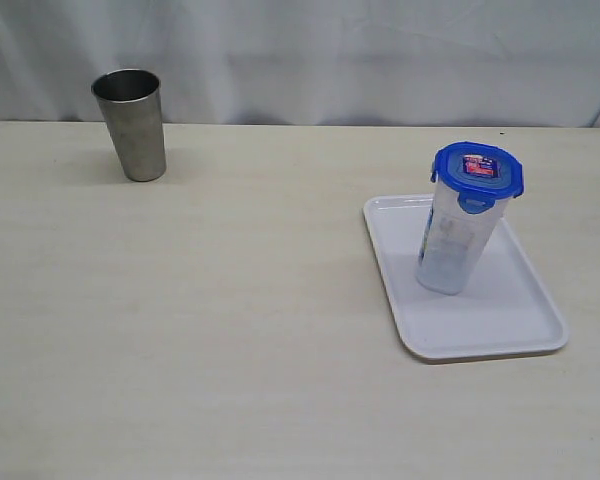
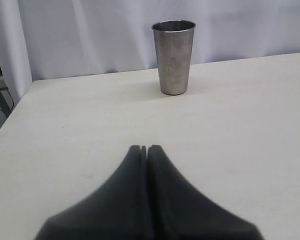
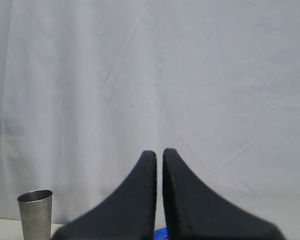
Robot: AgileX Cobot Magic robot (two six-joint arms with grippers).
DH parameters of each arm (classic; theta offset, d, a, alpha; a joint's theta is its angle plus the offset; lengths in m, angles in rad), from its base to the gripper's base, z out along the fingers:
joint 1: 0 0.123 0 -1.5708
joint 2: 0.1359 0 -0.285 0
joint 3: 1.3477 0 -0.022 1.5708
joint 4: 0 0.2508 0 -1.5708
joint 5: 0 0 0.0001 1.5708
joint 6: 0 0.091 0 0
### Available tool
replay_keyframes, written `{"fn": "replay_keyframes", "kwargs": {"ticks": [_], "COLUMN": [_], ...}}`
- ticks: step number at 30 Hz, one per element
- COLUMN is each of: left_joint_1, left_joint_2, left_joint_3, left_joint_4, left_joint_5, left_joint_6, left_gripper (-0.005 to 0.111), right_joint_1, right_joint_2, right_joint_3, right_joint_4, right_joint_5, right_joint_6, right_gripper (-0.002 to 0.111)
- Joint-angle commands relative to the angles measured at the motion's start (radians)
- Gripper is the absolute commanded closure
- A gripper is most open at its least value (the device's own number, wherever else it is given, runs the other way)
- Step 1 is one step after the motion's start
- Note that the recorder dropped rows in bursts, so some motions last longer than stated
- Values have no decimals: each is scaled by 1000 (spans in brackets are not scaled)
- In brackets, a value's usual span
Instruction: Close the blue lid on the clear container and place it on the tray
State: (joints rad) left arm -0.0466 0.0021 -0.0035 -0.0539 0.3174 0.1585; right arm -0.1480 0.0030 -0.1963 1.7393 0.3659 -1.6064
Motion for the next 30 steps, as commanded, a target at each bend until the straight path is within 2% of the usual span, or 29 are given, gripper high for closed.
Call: {"fn": "replay_keyframes", "kwargs": {"ticks": [1, 14, 18, 21, 23, 30], "left_joint_1": [4, 4, 4, 4, 4, 4], "left_joint_2": [-2, -2, -2, -2, -2, -2], "left_joint_3": [4, 4, 4, 4, 4, 4], "left_joint_4": [-7, -7, 1, 12, 12, 12], "left_joint_5": [-2, -2, 3, 3, 3, 3], "left_joint_6": [-6, -6, -6, -6, -6, -6], "left_gripper": [107, 107, 107, 107, 107, 107], "right_joint_1": [2, 11, 11, 11, 11, 11], "right_joint_2": [-3, -3, -3, -3, -3, -3], "right_joint_3": [4, 2, -21, -24, -24, -24], "right_joint_4": [-5, 5, 5, 5, 5, 5], "right_joint_5": [1, -55, -57, -97, -120, -88], "right_joint_6": [0, 6, 298, 656, 817, 773], "right_gripper": [104, 104, 104, 104, 104, 104]}}
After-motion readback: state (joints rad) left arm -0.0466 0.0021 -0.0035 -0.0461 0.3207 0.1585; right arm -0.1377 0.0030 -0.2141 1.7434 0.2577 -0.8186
